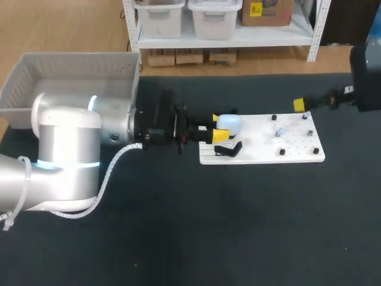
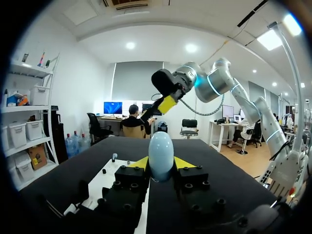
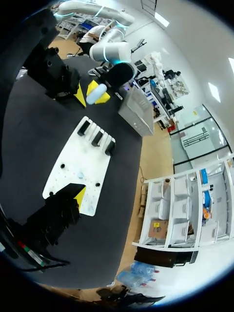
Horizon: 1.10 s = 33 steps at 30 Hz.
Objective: Pick up each earbud case from the left stands, insert the matching earbuds, close the lid, and place the case in the box.
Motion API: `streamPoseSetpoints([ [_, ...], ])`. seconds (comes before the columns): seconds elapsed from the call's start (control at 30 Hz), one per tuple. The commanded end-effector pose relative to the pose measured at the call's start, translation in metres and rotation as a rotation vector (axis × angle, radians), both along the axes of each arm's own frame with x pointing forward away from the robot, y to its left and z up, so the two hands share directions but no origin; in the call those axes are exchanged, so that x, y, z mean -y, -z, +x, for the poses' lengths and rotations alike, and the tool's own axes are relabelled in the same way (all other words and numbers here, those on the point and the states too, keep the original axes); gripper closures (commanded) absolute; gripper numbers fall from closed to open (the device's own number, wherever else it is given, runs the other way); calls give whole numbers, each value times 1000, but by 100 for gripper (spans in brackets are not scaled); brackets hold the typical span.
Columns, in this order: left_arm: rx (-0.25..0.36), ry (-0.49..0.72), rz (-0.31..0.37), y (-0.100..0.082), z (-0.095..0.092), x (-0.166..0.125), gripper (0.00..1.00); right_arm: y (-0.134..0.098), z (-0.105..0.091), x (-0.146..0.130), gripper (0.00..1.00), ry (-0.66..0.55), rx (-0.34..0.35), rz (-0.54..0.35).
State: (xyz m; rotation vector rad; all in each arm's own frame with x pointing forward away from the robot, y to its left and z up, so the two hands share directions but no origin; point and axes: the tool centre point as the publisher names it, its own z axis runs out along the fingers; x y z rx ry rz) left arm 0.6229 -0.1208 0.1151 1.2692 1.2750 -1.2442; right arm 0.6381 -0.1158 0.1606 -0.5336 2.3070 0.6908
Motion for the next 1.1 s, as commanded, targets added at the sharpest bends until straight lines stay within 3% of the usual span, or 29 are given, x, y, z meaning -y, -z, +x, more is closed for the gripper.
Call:
streamPoseSetpoints([
  [0.03,4,-13,-14,7,-2,8,100,-9,-22,-9,0,-13,-11,-11],
  [0.3,5,-7,-19,10,0,13,100,-7,-51,-36,0,-83,-47,-31],
  [0.53,17,-12,-14,11,2,17,100,4,-65,-58,0,-125,-100,-50],
  [1.1,18,-11,-14,11,1,18,100,17,-56,-102,0,-209,-159,-64],
])
